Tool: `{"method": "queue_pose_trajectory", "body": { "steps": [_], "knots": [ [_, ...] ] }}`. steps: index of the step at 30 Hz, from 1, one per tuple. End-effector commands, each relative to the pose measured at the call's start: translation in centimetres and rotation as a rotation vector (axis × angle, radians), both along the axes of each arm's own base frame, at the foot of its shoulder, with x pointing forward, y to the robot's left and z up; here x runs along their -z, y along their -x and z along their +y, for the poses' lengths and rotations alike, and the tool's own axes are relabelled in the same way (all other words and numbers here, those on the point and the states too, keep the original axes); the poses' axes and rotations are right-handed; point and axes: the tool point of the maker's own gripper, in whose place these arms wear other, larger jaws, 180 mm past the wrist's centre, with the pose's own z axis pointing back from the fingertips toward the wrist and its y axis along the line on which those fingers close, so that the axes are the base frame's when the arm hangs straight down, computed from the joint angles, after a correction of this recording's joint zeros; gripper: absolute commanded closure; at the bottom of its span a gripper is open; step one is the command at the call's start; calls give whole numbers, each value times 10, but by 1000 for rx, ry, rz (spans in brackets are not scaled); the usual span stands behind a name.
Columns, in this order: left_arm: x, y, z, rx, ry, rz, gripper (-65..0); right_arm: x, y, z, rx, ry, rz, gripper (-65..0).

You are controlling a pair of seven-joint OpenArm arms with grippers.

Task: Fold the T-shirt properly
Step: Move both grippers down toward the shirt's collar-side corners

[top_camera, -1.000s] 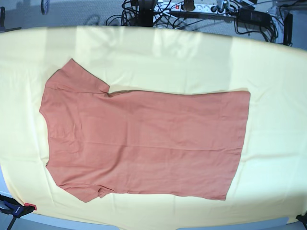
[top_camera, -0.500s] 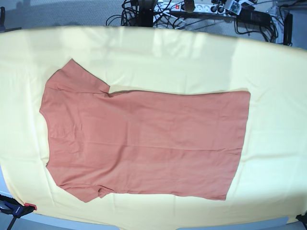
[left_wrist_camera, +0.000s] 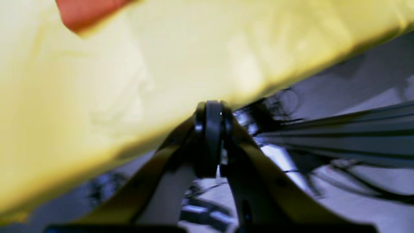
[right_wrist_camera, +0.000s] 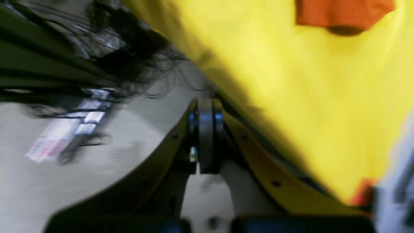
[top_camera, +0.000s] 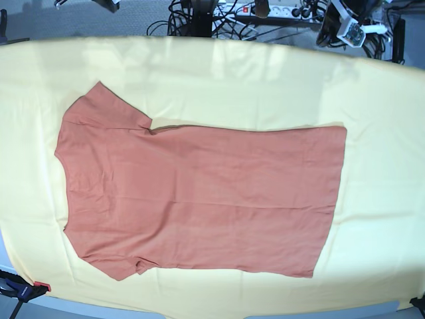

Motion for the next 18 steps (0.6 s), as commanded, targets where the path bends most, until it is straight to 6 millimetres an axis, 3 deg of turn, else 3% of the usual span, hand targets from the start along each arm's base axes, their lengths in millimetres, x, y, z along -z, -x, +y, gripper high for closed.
{"method": "queue_pose_trajectory", "body": {
  "steps": [1,7,11,15,18],
  "knots": [
    [-9,-7,-2,22,2,-41,0,-8,-10,0,-31,19,-48,0],
    [-29,-52,4,156,-126,-213,0,-16,-67,2,-164,65,-180,0],
    [-40,-83,7,248,-147,-323,0,-26,-104,24,-227,-63,-245,0],
    [-32,-104,15,344,-161,-341,0,-36,-126,44,-320,-132,-279,0],
    [-16,-116,26,430,-191,-331,0,-18,-141,35,-305,-113,-267,0]
  ]
}}
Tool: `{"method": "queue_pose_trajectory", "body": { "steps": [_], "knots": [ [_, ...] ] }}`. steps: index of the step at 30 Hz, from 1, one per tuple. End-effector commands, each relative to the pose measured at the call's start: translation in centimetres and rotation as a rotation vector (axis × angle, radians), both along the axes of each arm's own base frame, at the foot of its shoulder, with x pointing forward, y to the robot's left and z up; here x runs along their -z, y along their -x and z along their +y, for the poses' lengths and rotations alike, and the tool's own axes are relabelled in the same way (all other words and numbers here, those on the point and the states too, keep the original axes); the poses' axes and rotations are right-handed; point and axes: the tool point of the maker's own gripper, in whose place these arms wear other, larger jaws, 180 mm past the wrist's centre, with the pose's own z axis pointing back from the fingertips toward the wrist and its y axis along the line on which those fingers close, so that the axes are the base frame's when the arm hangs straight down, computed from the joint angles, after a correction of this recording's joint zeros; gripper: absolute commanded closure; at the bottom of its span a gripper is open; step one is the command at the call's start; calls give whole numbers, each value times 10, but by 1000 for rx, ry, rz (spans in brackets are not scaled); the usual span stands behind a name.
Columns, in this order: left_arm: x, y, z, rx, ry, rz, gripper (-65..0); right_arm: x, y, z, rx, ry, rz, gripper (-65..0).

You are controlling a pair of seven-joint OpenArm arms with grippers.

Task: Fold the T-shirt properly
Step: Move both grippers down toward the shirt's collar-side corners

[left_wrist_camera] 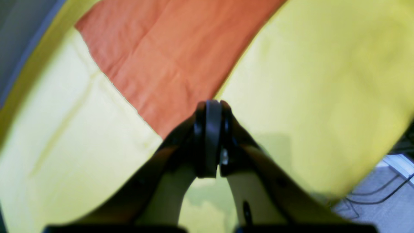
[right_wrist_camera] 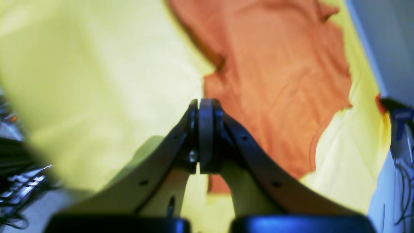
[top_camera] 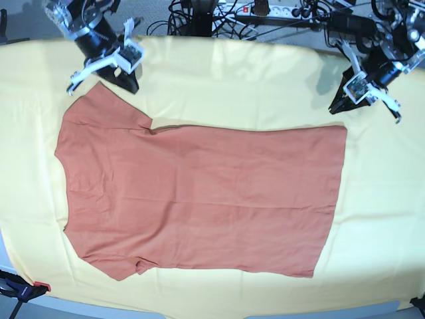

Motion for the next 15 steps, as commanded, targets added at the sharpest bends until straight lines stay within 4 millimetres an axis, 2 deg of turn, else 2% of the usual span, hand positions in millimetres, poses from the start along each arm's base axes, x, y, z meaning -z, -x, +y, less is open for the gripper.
{"method": "queue_pose_trajectory", "body": {
  "steps": [1,2,3,6,8,15],
  "knots": [
    [-6,-8,-2,47,5,-28,0,-1,-5,-3,-2,4,-23,0],
    [0,-10,-1,86,-13,-24,0,5,-8,-6,4,10,-17,0],
    [5,-13,1,123,-41,-23,-38,11,-10,-10,11,19,-6,-18],
    [18,-28,13,215,-167,-40,-215,25,-13,-17,25,37,19,-160],
    [22,-39,21,244,-224,-53,-303,27,-12,-18,23,39,26,-229],
    [35,-72,40,259,-300,-34,-314,27,-12,-18,22,41,28,-242]
  ]
}}
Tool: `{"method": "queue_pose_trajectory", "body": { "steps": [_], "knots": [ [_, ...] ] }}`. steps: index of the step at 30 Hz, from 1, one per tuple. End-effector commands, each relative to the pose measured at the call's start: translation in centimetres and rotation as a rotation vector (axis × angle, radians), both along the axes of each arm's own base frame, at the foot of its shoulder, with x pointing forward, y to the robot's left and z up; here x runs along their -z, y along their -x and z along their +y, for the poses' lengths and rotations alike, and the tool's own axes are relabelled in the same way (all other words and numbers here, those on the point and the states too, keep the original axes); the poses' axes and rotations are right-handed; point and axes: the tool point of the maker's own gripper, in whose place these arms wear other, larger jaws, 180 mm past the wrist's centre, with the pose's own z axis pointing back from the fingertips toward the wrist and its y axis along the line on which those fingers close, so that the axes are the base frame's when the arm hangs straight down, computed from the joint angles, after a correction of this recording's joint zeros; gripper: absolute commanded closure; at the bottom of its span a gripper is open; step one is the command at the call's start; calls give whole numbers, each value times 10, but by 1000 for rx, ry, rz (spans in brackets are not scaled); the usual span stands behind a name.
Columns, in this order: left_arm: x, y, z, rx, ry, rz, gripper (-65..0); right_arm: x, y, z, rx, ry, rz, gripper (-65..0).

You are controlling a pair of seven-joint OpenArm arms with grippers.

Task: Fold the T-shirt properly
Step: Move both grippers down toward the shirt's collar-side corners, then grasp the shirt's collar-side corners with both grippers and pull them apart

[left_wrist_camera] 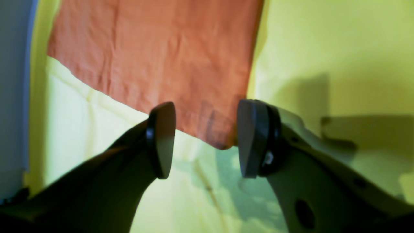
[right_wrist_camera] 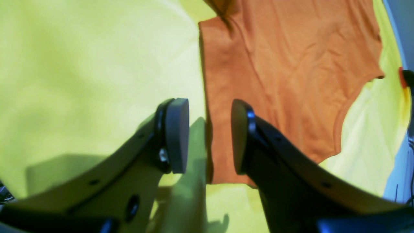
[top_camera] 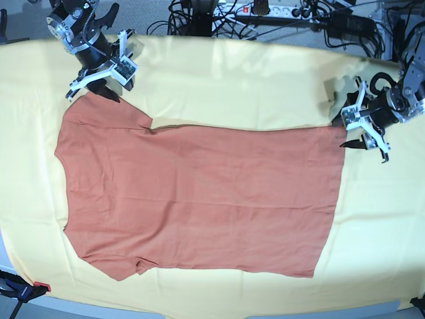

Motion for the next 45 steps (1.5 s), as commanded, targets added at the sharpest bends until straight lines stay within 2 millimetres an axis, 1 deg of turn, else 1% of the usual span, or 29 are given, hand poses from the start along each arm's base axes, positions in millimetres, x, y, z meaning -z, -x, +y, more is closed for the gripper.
{"method": "queue_pose_trajectory", "body": {
  "steps": [1,3,4,7,8,9,11,12,14,19,22,25,26,27,28,29,31,32,35,38,40,42,45],
  "knots": [
    [-11,-12,3,10,-1,-36,-314,-7,-3,-1,-2,3,-27,-243],
    [-2,-15,4,26,-30,-20,-314,-5,-2,-5,10,22,-16,-244],
    [2,-17,4,43,-50,-20,-314,-3,-2,-7,16,32,-9,-261],
    [9,-24,1,79,-88,-42,-303,-1,-1,-11,31,51,5,-346],
    [9,-26,-1,86,-88,-45,-275,-1,-1,-12,35,51,4,-359],
    [10,-26,-3,93,-90,-43,-232,-1,-2,-12,38,51,1,-362],
    [10,-26,-6,101,-87,-43,-125,-2,-2,-13,39,51,0,-362],
    [10,-27,-6,100,-86,-44,-86,-1,-2,-13,41,52,0,-362],
    [7,-30,-6,97,-83,-52,-44,2,-3,-20,53,64,7,-362],
    [2,-35,-6,95,-80,-65,-37,21,-5,-51,81,138,50,-362],
    [2,-35,-7,96,-79,-64,-37,33,-4,-61,57,170,94,-362],
    [2,-34,-8,98,-77,-63,-38,43,-4,-67,52,167,134,-359],
    [1,-34,-8,98,-74,-63,-38,47,-4,-71,53,175,145,-350],
    [1,-34,-9,97,-68,-63,-38,49,-5,-74,54,182,153,-321],
    [0,-34,-11,94,-57,-61,-35,51,-6,-77,58,187,156,-276],
    [-1,-34,-12,91,-44,-59,-9,52,-7,-78,59,190,156,-213],
    [-4,-34,-17,81,-8,-53,0,51,-8,-78,59,190,153,-40],
    [-5,-34,-19,77,7,-52,0,51,-8,-78,59,190,152,0],
    [-12,-33,-24,94,11,-61,0,44,-11,-77,49,195,135,0],
    [-26,-32,-27,135,-6,-85,0,28,-16,-74,50,188,116,0],
    [-35,-26,-31,180,-24,-84,0,16,-18,-76,80,191,114,0],
    [-42,-17,-34,232,-50,-64,0,7,-15,-80,98,213,121,0],
    [-55,-6,-36,288,-67,-39,0,0,-1,-80,67,253,132,0]
  ]
}}
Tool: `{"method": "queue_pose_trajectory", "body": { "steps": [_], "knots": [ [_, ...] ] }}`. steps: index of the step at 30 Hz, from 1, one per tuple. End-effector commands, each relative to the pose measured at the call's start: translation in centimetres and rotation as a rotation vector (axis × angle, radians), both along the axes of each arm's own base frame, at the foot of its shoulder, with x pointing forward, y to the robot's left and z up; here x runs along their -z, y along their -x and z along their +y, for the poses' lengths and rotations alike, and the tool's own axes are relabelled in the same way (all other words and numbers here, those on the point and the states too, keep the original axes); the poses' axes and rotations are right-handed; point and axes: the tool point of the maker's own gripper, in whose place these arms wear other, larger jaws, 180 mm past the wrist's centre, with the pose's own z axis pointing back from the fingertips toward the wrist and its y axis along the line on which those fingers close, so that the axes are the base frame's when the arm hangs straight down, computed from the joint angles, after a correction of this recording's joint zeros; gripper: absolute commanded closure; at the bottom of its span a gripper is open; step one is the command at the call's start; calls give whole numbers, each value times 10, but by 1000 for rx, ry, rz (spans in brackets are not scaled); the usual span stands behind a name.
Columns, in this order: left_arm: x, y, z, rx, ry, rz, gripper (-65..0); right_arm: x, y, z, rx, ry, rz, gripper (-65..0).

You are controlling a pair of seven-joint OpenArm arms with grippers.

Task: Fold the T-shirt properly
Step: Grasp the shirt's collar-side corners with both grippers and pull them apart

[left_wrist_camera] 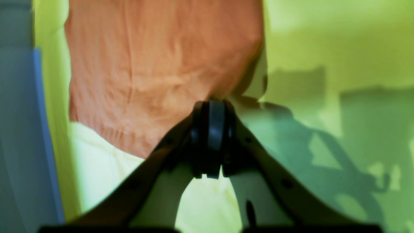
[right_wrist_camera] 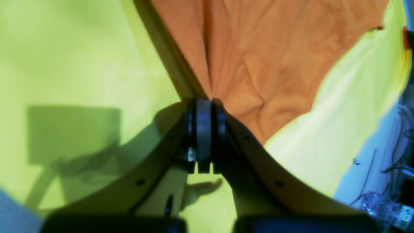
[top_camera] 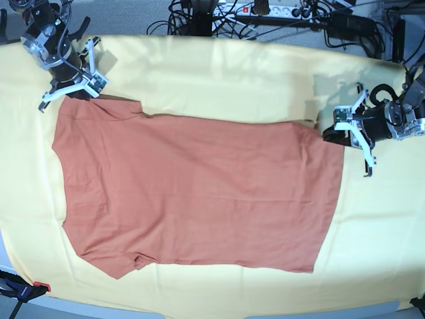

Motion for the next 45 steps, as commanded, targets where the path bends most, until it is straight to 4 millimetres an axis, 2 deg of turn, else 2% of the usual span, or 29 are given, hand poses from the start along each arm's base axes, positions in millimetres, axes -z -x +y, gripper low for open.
{"method": "queue_pose_trajectory", "body": {
  "steps": [1,4,7,10,17,22,26,28,31,35,39,45],
  "knots": [
    [-18,-3,0,22,7,-23,0,-8,3,1,-22,11,-11,0],
    [-23,19,-6,88,-8,60,0,-11,20,7,-49,11,19,0],
    [-33,28,-12,116,3,73,0,-10,37,9,-45,27,64,0],
    [-36,35,-9,132,-18,88,0,-11,51,10,-44,28,92,0],
    [-46,38,1,111,-24,123,0,-19,52,-16,-4,77,96,0],
    [-56,45,-3,70,54,188,0,-19,55,-15,6,23,137,0],
    [-43,67,4,60,31,284,0,-13,66,-7,-20,-14,204,0],
    [-34,81,7,75,1,324,0,-13,66,-7,-18,-14,206,0],
    [-25,91,9,99,-37,342,0,-13,66,-8,-17,-14,207,0],
    [-21,96,13,109,-63,352,0,-11,70,-9,-10,-7,221,0],
    [-14,98,25,138,-141,335,0,-6,84,-9,-16,-4,265,0],
    [-19,103,13,162,-69,352,0,-3,93,-13,-15,16,299,0]
  ]
}}
